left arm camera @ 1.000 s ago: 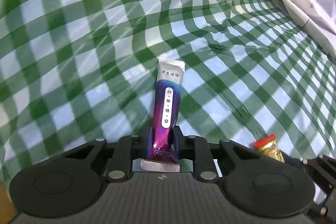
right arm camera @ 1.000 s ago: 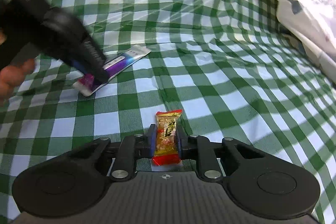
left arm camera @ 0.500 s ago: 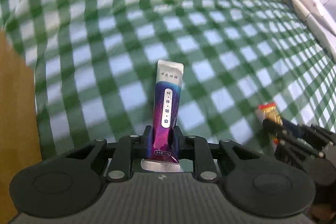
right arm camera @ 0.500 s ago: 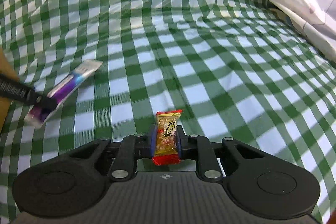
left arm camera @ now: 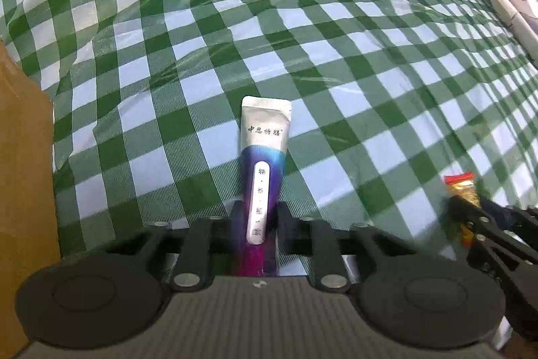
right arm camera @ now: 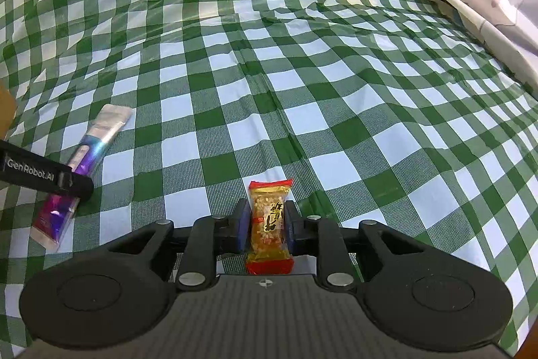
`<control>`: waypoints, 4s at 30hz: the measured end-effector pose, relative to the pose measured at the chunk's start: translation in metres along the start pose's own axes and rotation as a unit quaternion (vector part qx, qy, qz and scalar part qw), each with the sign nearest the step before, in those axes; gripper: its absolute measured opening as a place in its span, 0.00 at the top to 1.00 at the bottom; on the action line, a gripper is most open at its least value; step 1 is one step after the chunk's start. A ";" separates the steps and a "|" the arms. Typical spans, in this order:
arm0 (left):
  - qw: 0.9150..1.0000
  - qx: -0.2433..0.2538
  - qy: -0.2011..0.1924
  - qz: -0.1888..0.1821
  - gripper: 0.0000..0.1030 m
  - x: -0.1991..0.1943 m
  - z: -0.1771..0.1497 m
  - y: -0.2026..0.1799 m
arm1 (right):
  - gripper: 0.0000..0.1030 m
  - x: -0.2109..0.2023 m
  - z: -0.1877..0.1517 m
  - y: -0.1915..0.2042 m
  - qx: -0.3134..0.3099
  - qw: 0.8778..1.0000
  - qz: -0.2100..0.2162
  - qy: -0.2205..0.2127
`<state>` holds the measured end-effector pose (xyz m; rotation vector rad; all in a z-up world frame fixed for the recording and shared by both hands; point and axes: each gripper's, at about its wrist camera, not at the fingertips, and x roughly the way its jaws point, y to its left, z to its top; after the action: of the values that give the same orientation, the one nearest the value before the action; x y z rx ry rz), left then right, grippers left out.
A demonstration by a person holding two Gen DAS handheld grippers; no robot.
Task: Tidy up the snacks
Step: 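Carry both held snacks up and over the box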
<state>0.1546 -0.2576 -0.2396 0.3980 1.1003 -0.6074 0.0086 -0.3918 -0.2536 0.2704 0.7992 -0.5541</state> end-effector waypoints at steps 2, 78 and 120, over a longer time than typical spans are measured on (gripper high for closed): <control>1.000 -0.008 -0.008 -0.004 0.81 -0.016 -0.002 0.002 | 0.81 -0.007 0.001 0.000 0.006 1.000 0.009 0.005; 0.974 -0.165 -0.101 0.120 0.81 -0.378 -0.305 0.111 | 0.81 -0.364 -0.126 0.138 -0.176 0.958 0.222 -0.053; 0.960 -0.222 -0.100 0.136 0.81 -0.356 -0.255 0.192 | 0.81 -0.325 -0.076 0.187 -0.185 0.956 0.222 -0.046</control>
<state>-0.0159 0.1306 -0.0183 0.0899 0.9336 -0.1432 -0.1155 -0.0856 -0.0603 0.0708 0.7073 0.0120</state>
